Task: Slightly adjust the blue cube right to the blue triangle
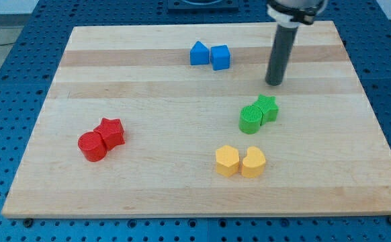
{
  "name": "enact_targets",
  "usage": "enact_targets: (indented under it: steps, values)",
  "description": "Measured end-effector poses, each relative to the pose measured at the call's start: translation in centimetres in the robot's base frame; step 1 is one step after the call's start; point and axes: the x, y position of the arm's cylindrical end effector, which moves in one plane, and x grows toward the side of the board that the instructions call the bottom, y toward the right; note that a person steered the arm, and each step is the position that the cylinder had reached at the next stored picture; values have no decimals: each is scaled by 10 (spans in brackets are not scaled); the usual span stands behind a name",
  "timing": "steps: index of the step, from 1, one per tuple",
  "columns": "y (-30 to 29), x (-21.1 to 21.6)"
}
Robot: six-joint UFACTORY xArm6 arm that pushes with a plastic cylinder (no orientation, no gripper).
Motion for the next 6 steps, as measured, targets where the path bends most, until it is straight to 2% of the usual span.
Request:
enact_targets:
  steps: [1,4,5,6]
  values:
    - [-49,-7]
    - [-88,-49]
    - [-89,-44]
    - [-64,-15]
